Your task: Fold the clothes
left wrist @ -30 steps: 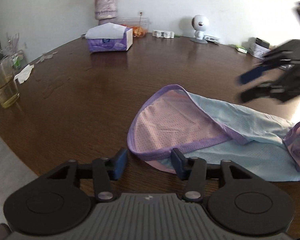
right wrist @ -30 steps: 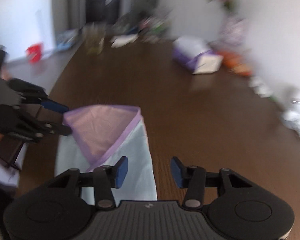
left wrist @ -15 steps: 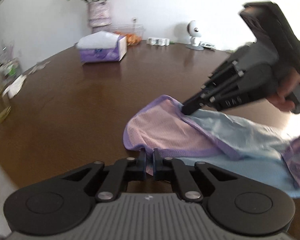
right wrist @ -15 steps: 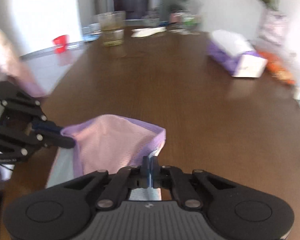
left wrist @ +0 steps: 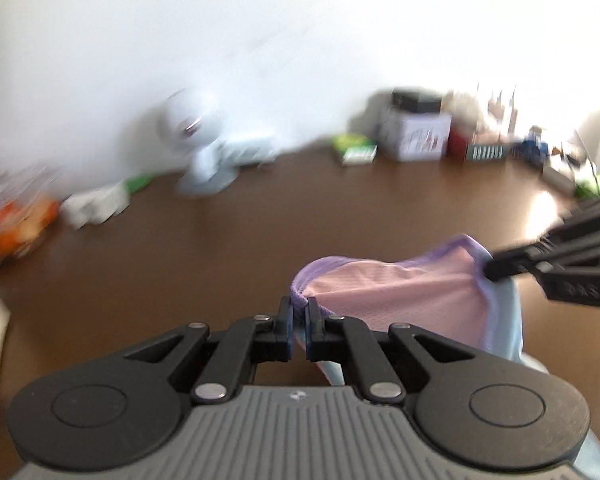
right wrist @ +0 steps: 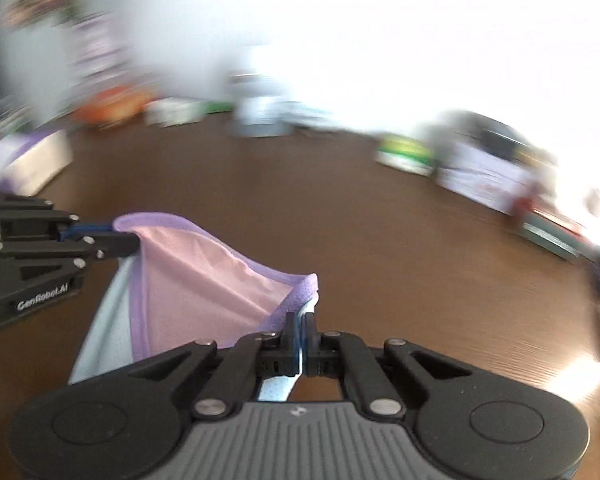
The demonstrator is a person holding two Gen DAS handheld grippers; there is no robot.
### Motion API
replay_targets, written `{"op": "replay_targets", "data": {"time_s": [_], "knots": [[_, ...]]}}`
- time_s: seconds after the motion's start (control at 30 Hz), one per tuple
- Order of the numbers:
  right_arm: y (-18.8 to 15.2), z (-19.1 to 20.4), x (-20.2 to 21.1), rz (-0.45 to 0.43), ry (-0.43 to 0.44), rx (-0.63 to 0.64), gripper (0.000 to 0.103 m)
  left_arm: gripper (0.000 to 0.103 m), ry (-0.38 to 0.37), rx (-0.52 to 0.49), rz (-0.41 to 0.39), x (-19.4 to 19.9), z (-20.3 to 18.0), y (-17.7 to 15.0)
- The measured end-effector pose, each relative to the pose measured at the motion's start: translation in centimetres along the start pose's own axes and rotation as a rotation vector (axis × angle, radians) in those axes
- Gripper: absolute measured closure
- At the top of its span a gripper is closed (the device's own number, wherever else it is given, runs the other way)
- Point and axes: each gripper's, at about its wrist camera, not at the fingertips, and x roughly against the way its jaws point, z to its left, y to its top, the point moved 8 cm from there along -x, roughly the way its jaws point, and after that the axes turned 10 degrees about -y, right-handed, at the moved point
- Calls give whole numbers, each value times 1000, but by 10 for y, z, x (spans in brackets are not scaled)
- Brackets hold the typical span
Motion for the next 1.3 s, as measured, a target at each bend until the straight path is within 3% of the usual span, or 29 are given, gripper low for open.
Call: {"op": "replay_targets", "data": {"time_s": [0.1, 0.17, 0.2, 0.27, 0.3, 0.4, 0.47, 0.53, 0.6, 0.63, 0.67, 0.7, 0.73, 0.77, 0.97, 1.03, 1.1, 1.13, 1.17, 1.23, 1.3], "knots": [[5, -43, -7, -3, -30, -84, 101, 84, 13, 41, 13, -17, -8, 10], [4, -59, 8, -33, 12, -98, 92, 75, -23, 17, -17, 8, -20, 5], [3, -64, 20, -56, 49, -88, 90, 65, -57, -5, -34, 27, -31, -1], [-11, -69, 64, -105, 144, -47, 59, 57, -158, -39, -49, 72, -61, -26], [-26, -67, 85, -114, 179, -18, 56, 55, -216, -45, -37, 94, -76, -44], [-85, -52, 141, -105, 275, 73, 57, 46, -382, -28, 12, 144, -116, -99], [-140, -25, 162, -53, 370, 148, 60, 44, -488, 0, 44, 169, -141, -133], [-178, 1, 172, -33, 416, 160, 61, 45, -493, 12, 74, 166, -151, -148], [-199, 19, 168, -47, 406, 150, 63, 49, -477, 22, 104, 157, -158, -158], [-205, 28, 168, -54, 392, 139, 69, 70, -468, 27, 119, 152, -161, -163], [-208, 33, 163, -61, 384, 122, 76, 82, -460, 32, 133, 148, -165, -168], [-210, 37, 158, -58, 380, 109, 79, 86, -452, 37, 148, 143, -168, -174], [-212, 41, 155, -67, 366, 94, 88, 90, -445, 63, 153, 143, -167, -177], [-213, 39, 154, -66, 349, 58, 99, 91, -440, 102, 151, 145, -163, -179], [-247, 34, 187, -21, 357, -55, 102, 91, -495, 218, 162, 167, -165, -197], [-258, 32, 203, -29, 366, -86, 101, 80, -522, 245, 167, 175, -168, -204], [-263, 23, 211, -61, 359, -136, 95, 70, -550, 273, 173, 183, -171, -210], [-263, 16, 212, -104, 323, -126, 83, 73, -550, 286, 175, 184, -170, -211], [-262, 10, 212, -147, 286, -115, 52, 75, -541, 298, 177, 183, -169, -210], [-260, -2, 203, -193, 121, -56, 21, 77, -512, 294, 161, 181, -169, -208], [-259, -11, 192, -218, -16, 19, 21, 75, -481, 256, 118, 181, -171, -207]]}}
